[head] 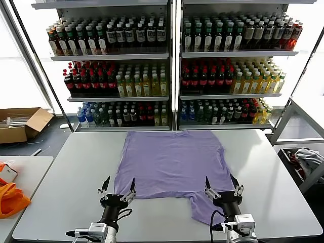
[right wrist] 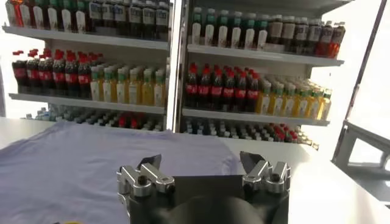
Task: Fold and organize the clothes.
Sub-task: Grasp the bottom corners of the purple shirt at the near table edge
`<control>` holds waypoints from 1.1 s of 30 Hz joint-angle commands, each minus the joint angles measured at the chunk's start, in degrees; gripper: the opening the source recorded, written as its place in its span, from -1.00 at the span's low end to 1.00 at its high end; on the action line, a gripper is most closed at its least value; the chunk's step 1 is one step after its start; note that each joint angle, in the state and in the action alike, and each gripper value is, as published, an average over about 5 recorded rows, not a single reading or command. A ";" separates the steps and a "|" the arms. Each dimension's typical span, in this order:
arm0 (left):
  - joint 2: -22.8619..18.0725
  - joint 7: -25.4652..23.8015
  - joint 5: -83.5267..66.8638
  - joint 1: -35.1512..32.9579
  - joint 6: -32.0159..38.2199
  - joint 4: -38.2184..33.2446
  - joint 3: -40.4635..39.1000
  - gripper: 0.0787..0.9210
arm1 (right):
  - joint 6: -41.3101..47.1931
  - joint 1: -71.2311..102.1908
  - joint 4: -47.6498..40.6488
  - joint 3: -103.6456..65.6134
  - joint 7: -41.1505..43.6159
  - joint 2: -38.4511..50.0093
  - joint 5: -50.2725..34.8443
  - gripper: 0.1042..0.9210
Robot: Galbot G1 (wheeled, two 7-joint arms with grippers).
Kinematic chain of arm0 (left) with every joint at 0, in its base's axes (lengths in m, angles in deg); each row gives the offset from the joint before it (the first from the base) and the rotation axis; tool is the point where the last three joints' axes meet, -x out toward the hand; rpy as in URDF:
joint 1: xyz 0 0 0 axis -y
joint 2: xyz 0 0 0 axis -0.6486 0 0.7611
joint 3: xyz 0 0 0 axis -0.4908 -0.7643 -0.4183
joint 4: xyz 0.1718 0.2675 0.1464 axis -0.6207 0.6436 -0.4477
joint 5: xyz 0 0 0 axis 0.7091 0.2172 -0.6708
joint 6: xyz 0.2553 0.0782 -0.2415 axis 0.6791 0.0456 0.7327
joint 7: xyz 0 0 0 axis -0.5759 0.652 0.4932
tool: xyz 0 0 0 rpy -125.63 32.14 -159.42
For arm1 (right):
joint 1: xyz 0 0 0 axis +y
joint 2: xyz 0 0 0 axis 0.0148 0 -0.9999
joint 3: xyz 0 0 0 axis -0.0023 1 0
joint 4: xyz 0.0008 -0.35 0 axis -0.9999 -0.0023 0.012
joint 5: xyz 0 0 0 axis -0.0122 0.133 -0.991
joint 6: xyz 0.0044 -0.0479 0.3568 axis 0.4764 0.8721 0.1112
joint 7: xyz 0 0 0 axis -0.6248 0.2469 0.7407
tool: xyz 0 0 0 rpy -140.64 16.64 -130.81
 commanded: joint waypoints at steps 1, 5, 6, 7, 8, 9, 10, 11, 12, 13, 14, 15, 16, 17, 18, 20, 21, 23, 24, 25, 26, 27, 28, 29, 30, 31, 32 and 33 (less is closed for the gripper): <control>3.52 -0.84 -1.32 1.30 -6.71 1.13 1.82 0.77 | 3.34 4.17 1.34 0.39 -6.74 4.08 -7.62 0.76; 3.38 -0.75 -2.63 1.49 -6.79 1.83 2.06 0.77 | 3.95 6.12 1.35 1.18 -8.91 3.89 -7.99 0.76; 3.31 -0.71 -2.87 1.49 -6.82 1.94 1.98 0.77 | 3.97 6.64 1.56 1.51 -9.14 3.68 -7.70 0.76; 3.22 -0.66 -2.96 1.52 -6.87 2.05 1.90 0.77 | 4.01 7.05 1.79 1.80 -9.22 3.48 -7.41 0.76; 3.11 -0.61 -2.96 1.61 -6.92 2.20 1.83 0.77 | 4.05 7.38 1.93 2.07 -9.28 3.24 -7.14 0.76; 2.96 -0.53 -2.93 1.73 -6.97 2.41 1.75 0.77 | 4.07 7.61 2.01 2.32 -9.32 2.97 -6.88 0.76; 2.82 -0.45 -2.88 1.87 -7.03 2.66 1.69 0.77 | 4.07 7.69 1.92 2.51 -9.41 2.69 -6.73 0.76; 2.67 -0.37 -2.83 2.01 -7.09 2.91 1.60 0.77 | 4.06 7.73 1.77 2.63 -9.55 2.38 -6.68 0.76; 2.57 -0.32 -2.80 2.11 -7.16 3.11 1.48 0.77 | 4.04 7.80 1.66 2.71 -9.70 2.08 -6.61 0.76; 2.52 -0.30 -2.77 2.16 -7.25 3.23 1.34 0.77 | 4.02 7.95 1.67 2.71 -9.89 1.83 -6.55 0.76; 2.52 -0.32 -2.75 2.19 -7.34 3.30 1.21 0.77 | 4.02 8.16 1.73 2.70 -10.11 1.62 -6.47 0.76; 2.60 -0.35 -2.77 2.21 -7.44 3.34 1.09 0.77 | 4.02 8.44 1.83 2.65 -10.29 1.45 -6.26 0.76; 2.73 -0.37 -2.81 2.25 -7.54 3.44 1.04 0.77 | 4.01 8.81 1.96 2.58 -10.46 1.36 -6.01 0.76; 2.86 -0.38 -2.85 2.31 -7.61 3.58 1.02 0.77 | 4.01 9.17 2.05 2.50 -10.62 1.30 -5.82 0.76; 2.97 -0.37 -2.88 2.37 -7.65 3.82 1.03 0.77 | 4.01 9.53 2.10 2.41 -10.74 1.28 -5.71 0.76; 3.19 -0.34 -2.88 2.44 -7.63 4.46 0.98 0.77 | 3.99 10.26 2.21 2.10 -10.88 1.32 -5.80 0.76; 3.25 -0.35 -2.85 2.43 -7.56 4.73 0.93 0.77 | 3.99 10.52 2.25 1.93 -10.91 1.36 -6.01 0.76; 3.34 -0.38 -2.83 2.41 -7.44 5.18 0.86 0.77 | 3.95 10.86 2.19 1.66 -10.92 1.37 -6.35 0.76; 3.35 -0.38 -2.87 2.44 -7.42 5.29 0.89 0.77 | 3.94 10.93 2.11 1.64 -10.93 1.30 -6.43 0.76; 3.38 -0.38 -2.91 2.50 -7.40 5.38 0.93 0.77 | 3.93 10.98 2.03 1.69 -10.95 1.20 -6.47 0.76; 3.43 -0.38 -2.96 2.58 -7.40 5.48 1.00 0.77 | 3.94 11.02 1.96 1.79 -10.96 1.08 -6.48 0.76; 3.51 -0.37 -3.00 2.67 -7.41 5.59 1.05 0.77 | 3.97 11.04 1.92 1.91 -10.98 0.93 -6.47 0.76; 3.61 -0.37 -3.02 2.77 -7.41 5.76 1.09 0.77 | 4.00 11.05 1.85 2.03 -11.02 0.76 -6.44 0.76; 3.71 -0.38 -3.04 2.87 -7.40 5.92 1.11 0.77 | 4.03 11.04 1.77 2.14 -11.08 0.61 -6.40 0.76; 3.79 -0.39 -3.06 2.94 -7.38 6.11 1.12 0.77 | 4.06 11.02 1.67 2.19 -11.16 0.46 -6.36 0.76; 3.85 -0.40 -3.13 3.02 -7.34 6.33 1.14 0.77 | 4.09 11.01 1.53 2.24 -11.25 0.31 -6.32 0.76; 3.89 -0.41 -3.22 3.10 -7.29 6.55 1.16 0.77 | 4.09 11.01 1.37 2.27 -11.35 0.20 -6.27 0.76; 3.90 -0.41 -3.37 3.19 -7.25 6.82 1.19 0.77 | 4.07 11.02 1.19 2.30 -11.43 0.13 -6.24 0.76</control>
